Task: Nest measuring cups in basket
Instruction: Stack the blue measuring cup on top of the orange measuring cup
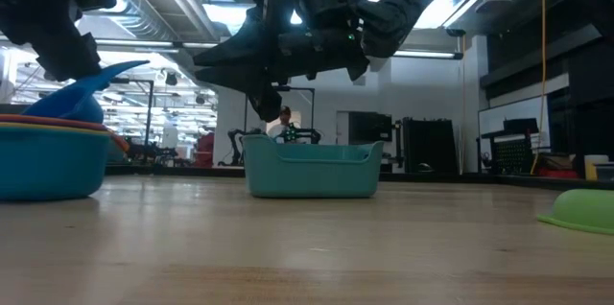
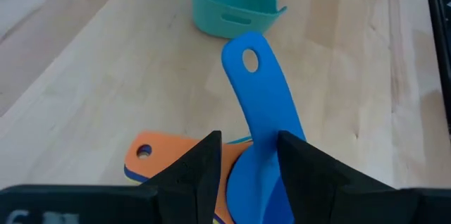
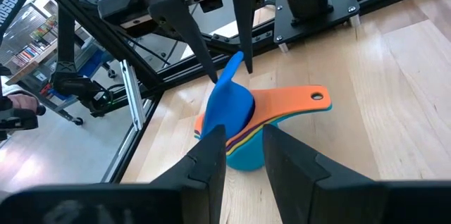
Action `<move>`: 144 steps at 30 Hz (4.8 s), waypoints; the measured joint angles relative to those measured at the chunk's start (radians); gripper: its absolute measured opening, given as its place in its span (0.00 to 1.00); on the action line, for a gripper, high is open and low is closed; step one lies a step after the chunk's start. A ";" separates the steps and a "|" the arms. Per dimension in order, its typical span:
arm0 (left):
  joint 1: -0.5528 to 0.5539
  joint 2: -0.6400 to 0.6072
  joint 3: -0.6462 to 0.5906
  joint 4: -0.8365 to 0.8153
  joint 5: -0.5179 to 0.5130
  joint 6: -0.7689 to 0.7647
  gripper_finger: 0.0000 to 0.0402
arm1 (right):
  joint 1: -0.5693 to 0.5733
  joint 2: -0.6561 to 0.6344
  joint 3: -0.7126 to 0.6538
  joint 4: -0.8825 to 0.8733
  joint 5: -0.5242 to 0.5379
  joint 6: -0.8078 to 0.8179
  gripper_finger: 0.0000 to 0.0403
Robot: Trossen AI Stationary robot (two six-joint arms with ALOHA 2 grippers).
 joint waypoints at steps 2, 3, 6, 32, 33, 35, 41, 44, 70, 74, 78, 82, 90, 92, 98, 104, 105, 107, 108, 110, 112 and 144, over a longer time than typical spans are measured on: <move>0.000 0.000 0.000 0.000 -0.003 0.000 0.33 | 0.000 0.000 0.000 0.000 0.000 0.000 0.25; 0.000 0.001 0.000 0.000 -0.003 0.000 0.33 | 0.000 0.000 0.000 0.000 0.000 0.000 0.25; 0.000 0.001 0.000 0.000 -0.004 0.000 0.31 | 0.000 0.000 0.000 0.000 0.000 0.000 0.25; 0.000 0.000 0.002 0.066 0.001 0.056 0.01 | 0.000 0.000 0.000 0.000 0.000 0.000 0.25; 0.000 0.000 0.002 0.074 0.001 0.066 0.01 | 0.000 0.000 0.000 0.000 0.000 0.000 0.25; 0.000 0.000 0.002 0.081 0.001 0.074 0.01 | 0.000 0.000 0.000 0.000 0.000 0.000 0.25; 0.000 0.000 0.002 0.081 0.001 0.073 0.01 | 0.000 0.000 0.000 0.000 0.000 0.000 0.25; 0.000 0.000 0.002 0.081 0.002 0.072 0.01 | 0.000 0.000 0.000 0.000 0.000 0.000 0.25; 0.000 -0.149 0.000 0.079 -0.003 -0.118 0.00 | 0.000 0.000 0.000 0.000 0.000 0.000 0.25; 0.000 -0.156 0.000 0.080 -0.019 -0.189 0.00 | 0.000 0.000 0.000 0.000 0.000 0.000 0.25; -0.001 -0.156 0.000 0.080 -0.026 -0.251 0.00 | 0.000 0.000 0.000 0.000 0.000 0.000 0.25; -0.027 -0.155 0.000 0.080 -0.072 -0.355 0.00 | 0.000 0.000 0.000 0.000 0.000 0.000 0.25; -0.145 -0.137 0.000 0.081 -0.265 -0.520 0.00 | 0.000 0.000 0.000 0.000 0.000 0.000 0.25; -0.182 -0.113 -0.007 0.095 -0.315 -0.553 0.00 | 0.000 0.000 0.000 0.000 0.000 0.000 0.25; -0.269 -0.085 -0.129 0.279 -0.398 -0.642 0.00 | 0.000 0.000 0.000 0.000 0.000 -0.019 0.25; -0.293 -0.120 -0.208 0.325 -0.435 -0.700 0.00 | 0.000 0.000 0.000 0.000 0.000 -0.022 0.25; -0.294 -0.127 -0.216 0.326 -0.438 -0.712 0.00 | 0.000 0.000 0.000 0.000 0.000 -0.022 0.25; -0.294 -0.141 -0.232 0.326 -0.444 -0.718 0.00 | 0.000 0.000 0.000 0.000 0.000 -0.022 0.25; -0.294 -0.149 -0.239 0.326 -0.444 -0.719 0.00 | 0.000 0.000 0.000 0.000 0.000 -0.022 0.25; -0.294 -0.163 -0.243 0.325 -0.444 -0.719 0.00 | 0.000 0.000 0.000 0.000 0.000 -0.022 0.25; -0.294 -0.177 -0.243 0.323 -0.446 -0.712 0.00 | 0.002 0.000 0.000 0.000 0.000 -0.020 0.25; -0.339 -0.256 -0.245 0.198 -0.444 -0.743 0.01 | 0.007 0.000 0.000 0.000 0.000 -0.022 0.25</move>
